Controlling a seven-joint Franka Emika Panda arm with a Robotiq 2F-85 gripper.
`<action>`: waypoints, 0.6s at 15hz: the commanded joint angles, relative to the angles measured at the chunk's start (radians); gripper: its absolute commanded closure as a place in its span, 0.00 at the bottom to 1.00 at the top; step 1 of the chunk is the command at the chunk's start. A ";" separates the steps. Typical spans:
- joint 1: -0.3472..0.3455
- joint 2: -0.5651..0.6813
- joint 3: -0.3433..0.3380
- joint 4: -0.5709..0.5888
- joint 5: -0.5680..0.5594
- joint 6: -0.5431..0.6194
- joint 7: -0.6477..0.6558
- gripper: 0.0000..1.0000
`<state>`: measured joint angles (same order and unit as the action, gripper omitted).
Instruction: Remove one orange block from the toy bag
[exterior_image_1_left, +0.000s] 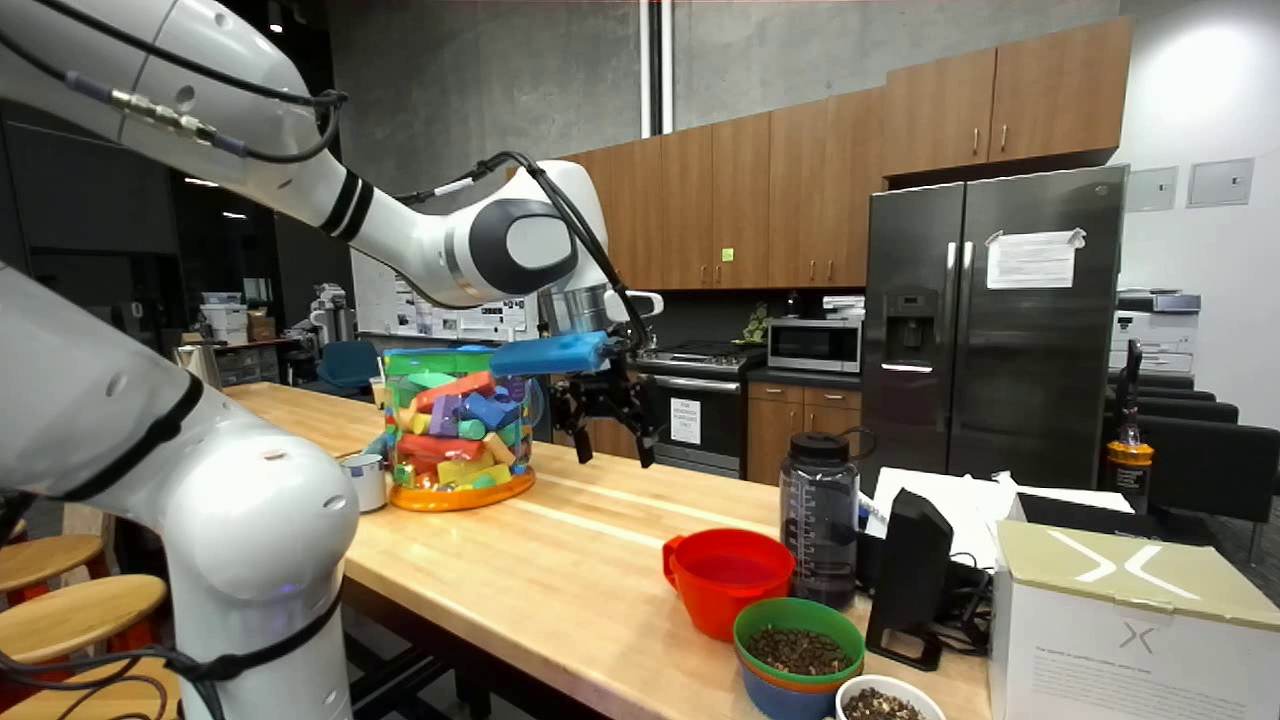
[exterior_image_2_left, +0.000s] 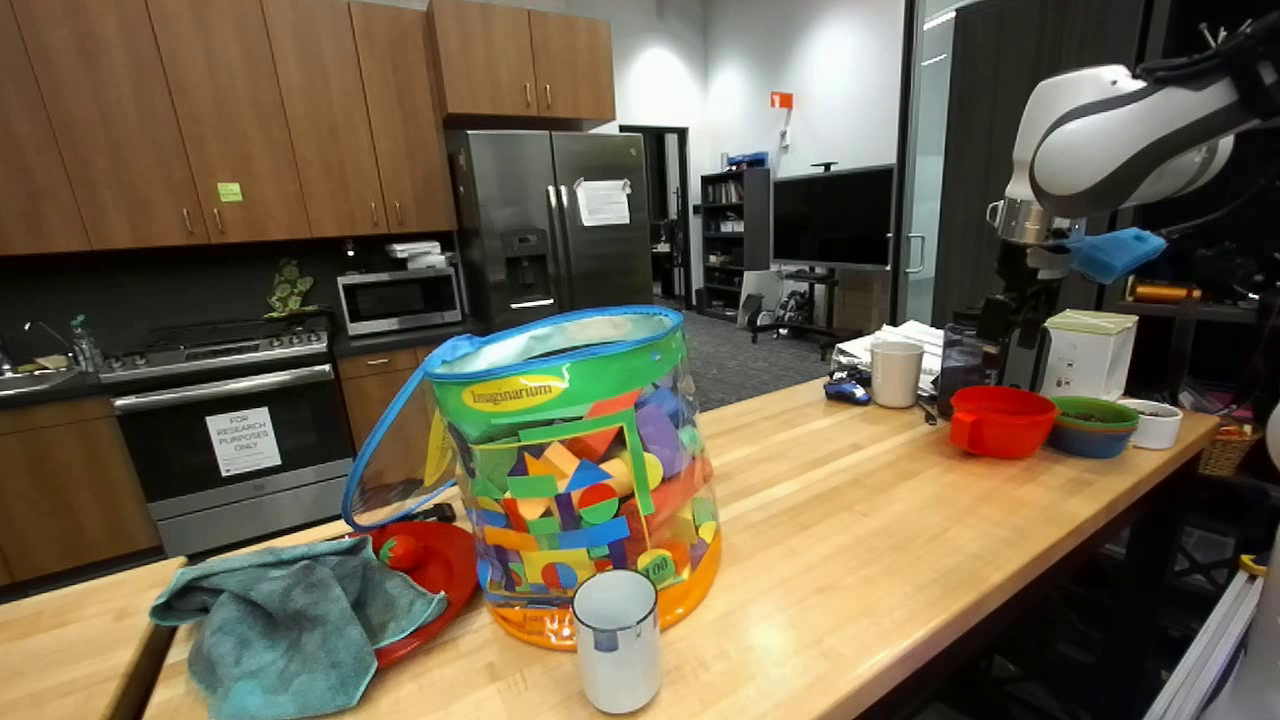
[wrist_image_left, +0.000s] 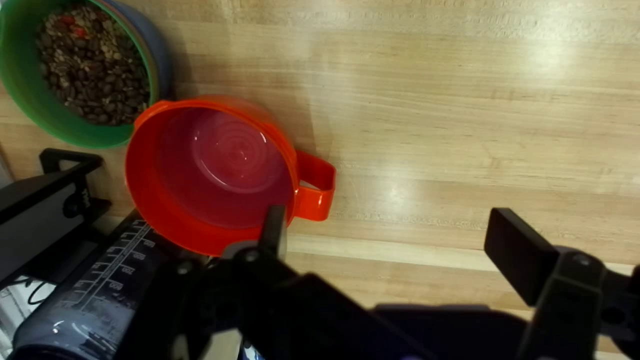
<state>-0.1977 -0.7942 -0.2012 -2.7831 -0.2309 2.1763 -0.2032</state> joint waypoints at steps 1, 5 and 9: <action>0.026 0.074 -0.016 0.110 0.016 0.000 -0.037 0.00; 0.116 0.180 -0.030 0.368 0.088 -0.074 -0.131 0.00; 0.220 0.275 -0.043 0.615 0.219 -0.175 -0.241 0.00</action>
<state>-0.0476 -0.6199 -0.2176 -2.3552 -0.0906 2.0873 -0.3584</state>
